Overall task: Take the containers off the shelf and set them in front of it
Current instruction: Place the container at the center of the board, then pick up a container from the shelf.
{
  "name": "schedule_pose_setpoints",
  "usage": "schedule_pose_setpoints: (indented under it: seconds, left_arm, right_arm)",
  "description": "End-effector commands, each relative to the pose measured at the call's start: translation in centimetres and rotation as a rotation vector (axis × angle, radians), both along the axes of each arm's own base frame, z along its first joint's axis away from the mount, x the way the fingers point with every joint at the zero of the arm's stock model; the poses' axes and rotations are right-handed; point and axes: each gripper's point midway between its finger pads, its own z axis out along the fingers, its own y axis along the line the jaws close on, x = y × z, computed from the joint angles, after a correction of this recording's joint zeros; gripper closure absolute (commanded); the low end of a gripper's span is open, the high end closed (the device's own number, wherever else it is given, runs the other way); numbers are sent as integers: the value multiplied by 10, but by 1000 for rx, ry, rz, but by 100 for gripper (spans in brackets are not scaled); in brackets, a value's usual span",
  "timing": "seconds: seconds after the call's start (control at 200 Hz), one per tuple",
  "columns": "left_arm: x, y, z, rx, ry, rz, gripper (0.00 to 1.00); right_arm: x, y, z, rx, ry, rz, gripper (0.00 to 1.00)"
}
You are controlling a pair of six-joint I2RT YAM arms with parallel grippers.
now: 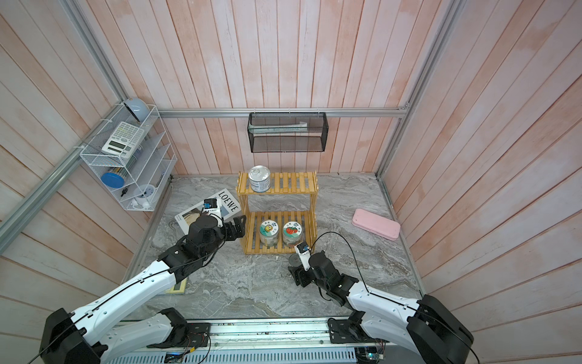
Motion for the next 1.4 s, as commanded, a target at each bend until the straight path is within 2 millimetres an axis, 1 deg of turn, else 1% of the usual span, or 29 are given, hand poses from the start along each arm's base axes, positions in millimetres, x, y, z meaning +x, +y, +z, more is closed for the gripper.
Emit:
schedule_pose_setpoints:
  seconds: [0.0, 0.11, 0.155, 0.37, 0.525, 0.65, 0.735, 0.84, 0.925, 1.005, 1.14, 1.22, 1.395]
  left_arm:
    - [0, 6, 14, -4, -44, 21, 0]
    - [-1, 9, 14, -2, -48, 27, 0]
    - [-1, 9, 14, -3, -49, 29, 0]
    - [-1, 9, 10, -3, -47, 29, 0]
    - [-2, 10, 8, -2, -45, 30, 0]
    - [-3, 10, 9, -8, -49, 30, 0]
    - [-3, 10, 11, -9, -50, 26, 0]
    - [-2, 7, 14, 9, -50, 11, 0]
    - [2, 1, 21, 38, -53, -16, 0]
    - [6, -8, 33, 72, -66, -56, 0]
    - [12, -26, 67, 125, -129, -127, 0]
    - [17, -33, 86, 140, -176, -152, 0]
    - [34, -53, 110, 179, -227, -205, 0]
  right_arm:
    - [8, 8, 18, 44, -40, -15, 37]
    - [6, 3, 16, 29, -29, -28, 32]
    - [5, 0, 14, 21, -21, -34, 28]
    - [1, -8, 16, 6, -24, -63, 16]
    - [-2, -11, 13, -4, -21, -63, 14]
    - [-2, -11, 15, -7, -21, -68, 14]
    - [-2, -10, 20, 0, -37, -69, 13]
    - [-2, -11, 35, 20, -65, -72, 9]
    - [-2, -12, 51, 38, -89, -79, 6]
    - [-3, -14, 68, 62, -112, -78, 4]
    - [-5, -17, 93, 79, -132, -79, 2]
    - [-6, -19, 103, 76, -137, -76, 2]
    - [-5, -20, 118, 79, -159, -82, 2]
